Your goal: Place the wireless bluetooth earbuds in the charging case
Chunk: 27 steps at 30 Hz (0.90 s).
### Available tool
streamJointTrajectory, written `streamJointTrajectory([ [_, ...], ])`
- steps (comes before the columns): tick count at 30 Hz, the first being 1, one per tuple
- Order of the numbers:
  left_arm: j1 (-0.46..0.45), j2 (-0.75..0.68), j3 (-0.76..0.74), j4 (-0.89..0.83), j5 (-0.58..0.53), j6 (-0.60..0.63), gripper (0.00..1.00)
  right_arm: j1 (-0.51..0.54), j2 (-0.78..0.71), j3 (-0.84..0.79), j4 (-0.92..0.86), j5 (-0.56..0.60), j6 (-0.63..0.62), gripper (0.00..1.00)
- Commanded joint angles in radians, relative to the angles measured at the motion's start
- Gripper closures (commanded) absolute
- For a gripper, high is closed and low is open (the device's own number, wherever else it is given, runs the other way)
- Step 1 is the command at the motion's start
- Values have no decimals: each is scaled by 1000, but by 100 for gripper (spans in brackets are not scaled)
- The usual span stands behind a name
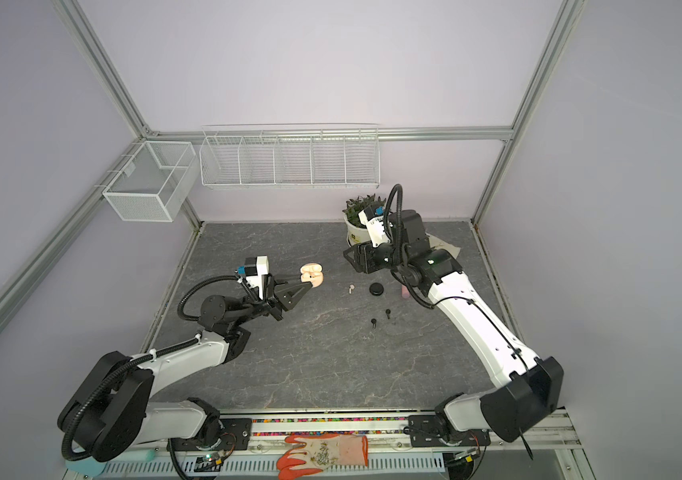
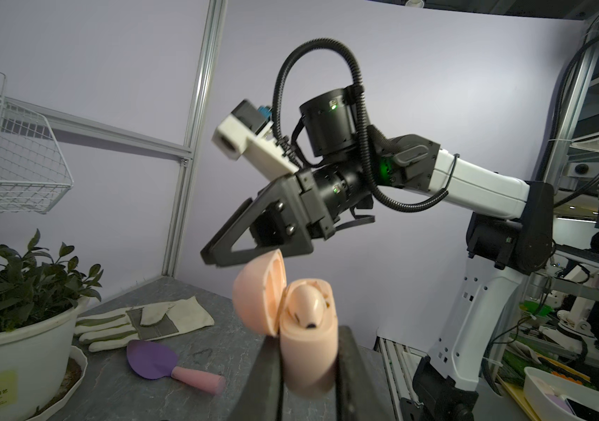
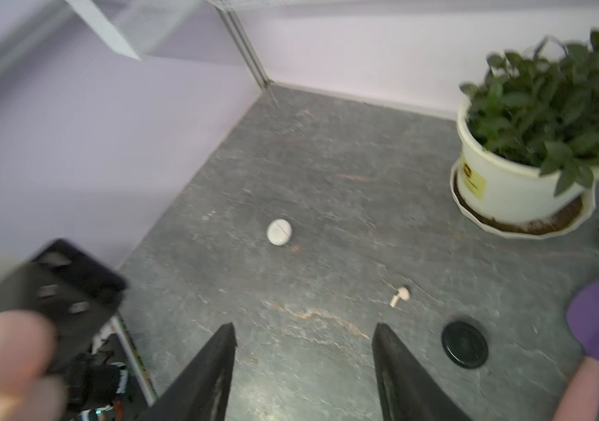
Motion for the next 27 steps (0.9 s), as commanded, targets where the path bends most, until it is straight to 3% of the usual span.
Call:
streamJointTrajectory([
  [1,0,-50,-28,-58,-48,61,100,16,95,-24,-43,161,26,38],
  [15,-14,-99,-110,-34,-126,57,100,85,409,40,-29,373,94,40],
  [27,-25,-94,-131,-19,-166,54,100,90,567,129,-61,393,145,40],
])
